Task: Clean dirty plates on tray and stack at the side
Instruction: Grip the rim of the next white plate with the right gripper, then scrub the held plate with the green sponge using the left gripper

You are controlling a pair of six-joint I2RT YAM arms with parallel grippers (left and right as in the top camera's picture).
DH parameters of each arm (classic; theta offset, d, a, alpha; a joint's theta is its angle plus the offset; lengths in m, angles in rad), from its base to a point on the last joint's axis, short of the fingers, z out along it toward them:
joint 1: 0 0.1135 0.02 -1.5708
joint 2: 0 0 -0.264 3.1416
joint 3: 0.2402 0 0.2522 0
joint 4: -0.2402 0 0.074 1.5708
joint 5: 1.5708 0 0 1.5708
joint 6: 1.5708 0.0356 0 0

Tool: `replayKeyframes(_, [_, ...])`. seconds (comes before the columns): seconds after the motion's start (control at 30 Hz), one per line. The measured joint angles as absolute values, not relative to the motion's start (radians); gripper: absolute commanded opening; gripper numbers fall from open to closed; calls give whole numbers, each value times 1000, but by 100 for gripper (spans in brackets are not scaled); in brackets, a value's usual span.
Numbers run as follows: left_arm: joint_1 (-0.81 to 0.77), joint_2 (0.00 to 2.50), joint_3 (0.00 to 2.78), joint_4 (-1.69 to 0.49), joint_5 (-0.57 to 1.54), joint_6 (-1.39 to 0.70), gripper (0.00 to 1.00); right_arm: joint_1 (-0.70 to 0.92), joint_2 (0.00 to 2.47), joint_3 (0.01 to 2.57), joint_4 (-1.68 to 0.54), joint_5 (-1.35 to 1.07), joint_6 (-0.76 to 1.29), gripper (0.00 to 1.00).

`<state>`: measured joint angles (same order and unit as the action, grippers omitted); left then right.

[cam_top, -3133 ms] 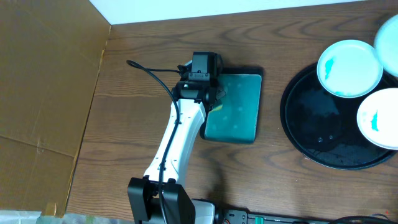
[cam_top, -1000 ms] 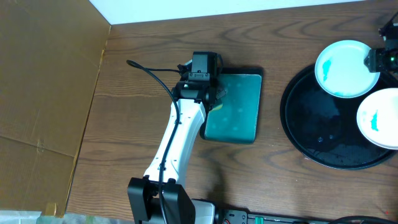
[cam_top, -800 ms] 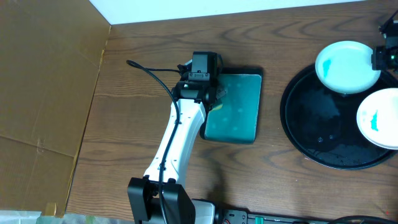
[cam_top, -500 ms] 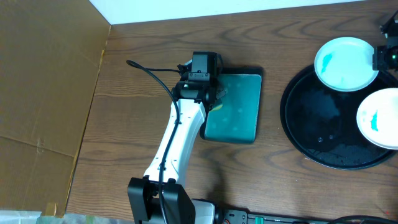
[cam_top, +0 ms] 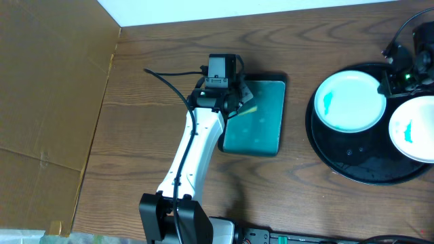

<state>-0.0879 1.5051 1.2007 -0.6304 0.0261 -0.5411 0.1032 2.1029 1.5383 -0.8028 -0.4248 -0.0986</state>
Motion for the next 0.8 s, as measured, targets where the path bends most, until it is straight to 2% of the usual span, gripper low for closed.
replayKeyframes(0.13, [-123,1505,1201,-595,122,-541,7,123,2103,1526,-815,-370,-110,1])
replayKeyframes(0.33, [-262,1534,1201,-530,176,-553,7,130,2103,1477,-813,-342,-114,1])
replayKeyframes(0.8, [-574,1803,1200,-118,205,-607,7,130,2087,1427,-764,-341,-112,1])
